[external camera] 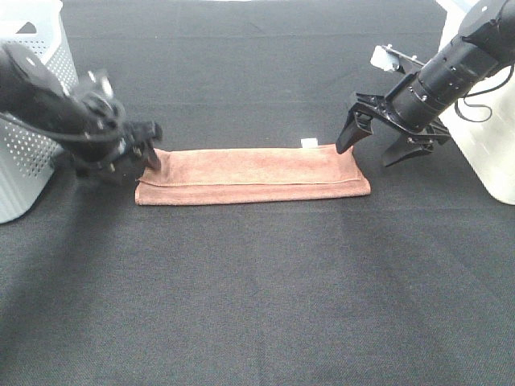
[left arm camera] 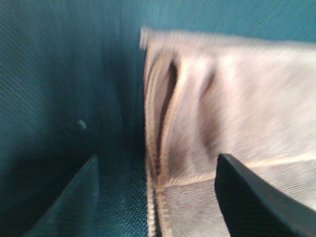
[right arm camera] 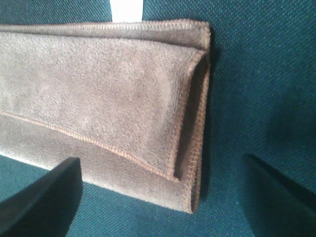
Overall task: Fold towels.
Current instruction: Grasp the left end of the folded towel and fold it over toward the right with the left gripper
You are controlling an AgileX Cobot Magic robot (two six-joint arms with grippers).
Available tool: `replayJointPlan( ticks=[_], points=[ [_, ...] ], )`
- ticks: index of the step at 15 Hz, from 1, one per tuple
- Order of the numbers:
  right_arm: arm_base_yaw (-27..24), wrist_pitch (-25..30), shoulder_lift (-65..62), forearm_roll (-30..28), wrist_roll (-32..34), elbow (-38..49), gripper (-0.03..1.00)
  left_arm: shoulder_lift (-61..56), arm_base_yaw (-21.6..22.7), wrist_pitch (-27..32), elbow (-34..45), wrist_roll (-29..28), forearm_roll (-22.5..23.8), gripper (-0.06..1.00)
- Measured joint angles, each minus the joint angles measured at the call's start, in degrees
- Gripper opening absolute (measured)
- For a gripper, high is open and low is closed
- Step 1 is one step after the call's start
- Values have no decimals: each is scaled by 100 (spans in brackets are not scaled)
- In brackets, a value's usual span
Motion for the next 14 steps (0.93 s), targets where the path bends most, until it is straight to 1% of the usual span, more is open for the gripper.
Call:
replayJointPlan(
  ticks=[2, 3, 4, 5, 6, 7, 8, 11, 12, 13, 14],
  points=[
    [0, -6, 0, 0, 0, 0, 80, 166, 0, 92, -212, -11, -315, 64],
    [0, -11, 0, 0, 0, 0, 80, 229, -17, 109, -304, -11, -435, 62],
    [0, -23, 0, 0, 0, 0, 80, 292, -69, 115, -384, -11, -493, 57],
    [0, -52, 0, 0, 0, 0, 80, 344, -149, 103, -441, -6, -527, 49],
    [0, -74, 0, 0, 0, 0, 80, 384, -223, 86, -447, -6, -539, 35],
    [0, -103, 0, 0, 0, 0, 80, 413, -252, 86, -453, -6, -516, 10],
    [0, -109, 0, -17, 0, 0, 80, 413, -252, 115, -453, -6, -470, 4],
    [0, -109, 0, -29, 0, 0, 80, 413, -206, 212, -470, -11, -395, 4],
    [0, -109, 0, -40, 0, 0, 80, 378, -166, 327, -481, -17, -286, 4],
    [0, -109, 0, -40, 0, 0, 80, 286, -132, 430, -481, -34, -160, 4],
    [0, -109, 0, -69, 0, 0, 80, 40, -115, 596, -544, -166, 252, 4]
  ],
)
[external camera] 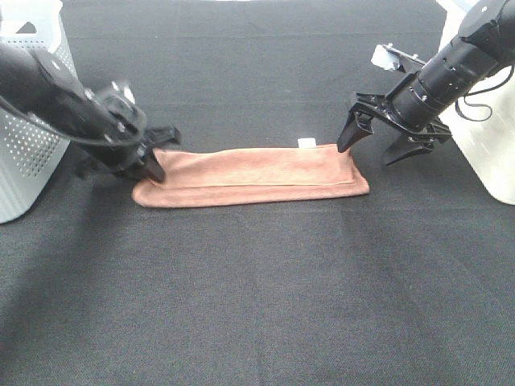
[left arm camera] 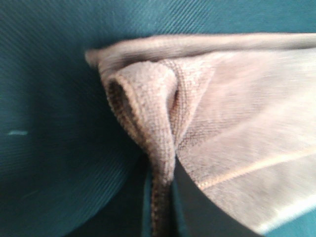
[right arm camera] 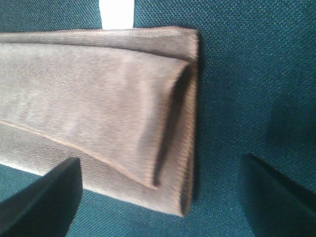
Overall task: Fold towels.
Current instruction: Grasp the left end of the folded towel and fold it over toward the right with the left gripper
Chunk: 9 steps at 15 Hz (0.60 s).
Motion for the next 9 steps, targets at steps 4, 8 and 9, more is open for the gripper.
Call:
replayJointPlan(
  ticks=[4, 8, 9],
  points=[
    [0, 52, 0, -80, 0, 0, 80, -453, 0, 985, -728, -1272, 1811, 4],
    [0, 109, 0, -80, 0, 0, 80, -470, -29, 2320, -1702, -1799, 2464, 4],
    [0, 109, 0, -80, 0, 0, 80, -470, -29, 2320, -1702, -1799, 2464, 4]
  ],
)
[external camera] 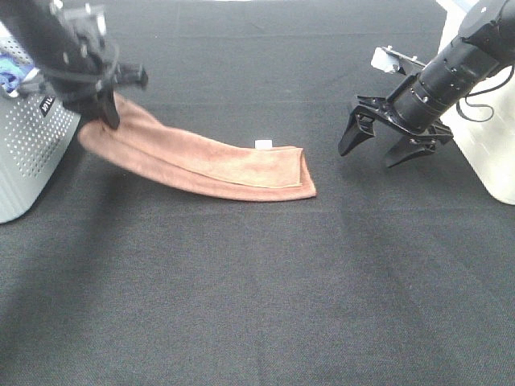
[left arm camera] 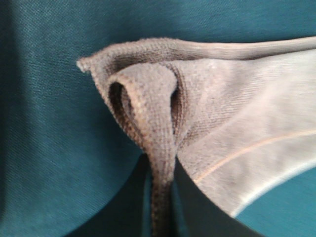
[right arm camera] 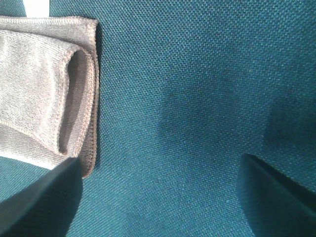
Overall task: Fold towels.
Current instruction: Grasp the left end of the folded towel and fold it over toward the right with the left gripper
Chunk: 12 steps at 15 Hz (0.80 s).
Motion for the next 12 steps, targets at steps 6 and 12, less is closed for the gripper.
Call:
replayJointPlan(
  ticks=[6, 12],
  points=[
    [0, 0, 0, 0, 0, 0, 80, 372, -802, -865, -172, 109, -1473, 4],
    [0, 17, 0, -6, 0, 0, 80, 1283, -1415, -1874, -246, 126, -2378, 4]
  ],
)
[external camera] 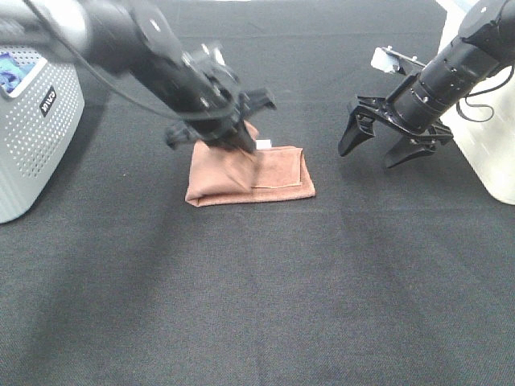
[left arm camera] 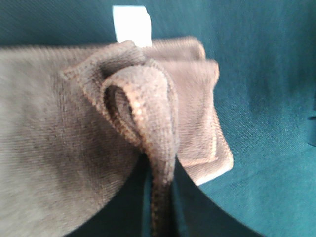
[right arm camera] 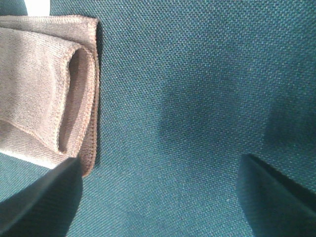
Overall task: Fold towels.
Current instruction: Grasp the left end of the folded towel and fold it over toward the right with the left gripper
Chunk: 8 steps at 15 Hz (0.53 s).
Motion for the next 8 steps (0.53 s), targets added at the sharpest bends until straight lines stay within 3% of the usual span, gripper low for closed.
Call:
replayJointPlan(
  ticks=[8],
  points=[
    [0, 34, 0, 115, 0, 0, 80, 269, -155, -372, -252, 0, -768, 8]
  ],
)
